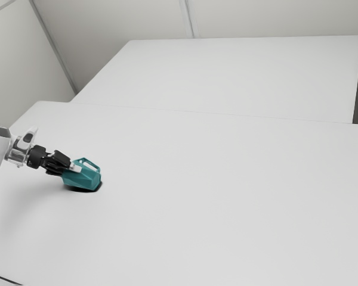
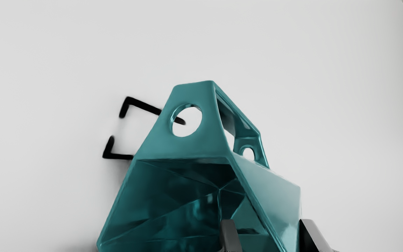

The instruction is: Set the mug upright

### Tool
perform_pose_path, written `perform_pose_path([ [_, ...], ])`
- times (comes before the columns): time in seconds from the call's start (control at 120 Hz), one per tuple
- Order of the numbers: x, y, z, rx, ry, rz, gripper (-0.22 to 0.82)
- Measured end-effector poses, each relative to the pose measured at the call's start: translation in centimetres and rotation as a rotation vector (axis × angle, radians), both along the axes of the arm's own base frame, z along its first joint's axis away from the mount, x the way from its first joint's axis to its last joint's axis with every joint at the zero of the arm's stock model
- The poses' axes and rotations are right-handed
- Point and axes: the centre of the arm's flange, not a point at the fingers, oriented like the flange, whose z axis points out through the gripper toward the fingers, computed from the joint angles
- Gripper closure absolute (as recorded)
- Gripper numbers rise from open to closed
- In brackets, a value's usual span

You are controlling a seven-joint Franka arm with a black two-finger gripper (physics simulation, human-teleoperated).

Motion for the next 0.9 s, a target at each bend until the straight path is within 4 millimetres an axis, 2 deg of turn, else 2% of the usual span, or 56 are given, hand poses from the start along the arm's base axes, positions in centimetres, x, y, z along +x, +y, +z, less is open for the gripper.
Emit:
perform_pose_path([
  [0.15,0.9,-0.8,1.0,0.018,-0.010,-0.016,0.66],
  [0.267,2.4,-1.6,3.1,0.052,-0.034,-0.053,0.74],
  [0.6,4.5,-3.7,7.4,0.143,-0.038,-0.127,0.78],
  [0.758,6.0,-4.5,10.2,0.251,0.000,-0.204,0.78],
  [0.9,7.4,-6.1,12.6,0.375,0.066,-0.288,0.79],
])
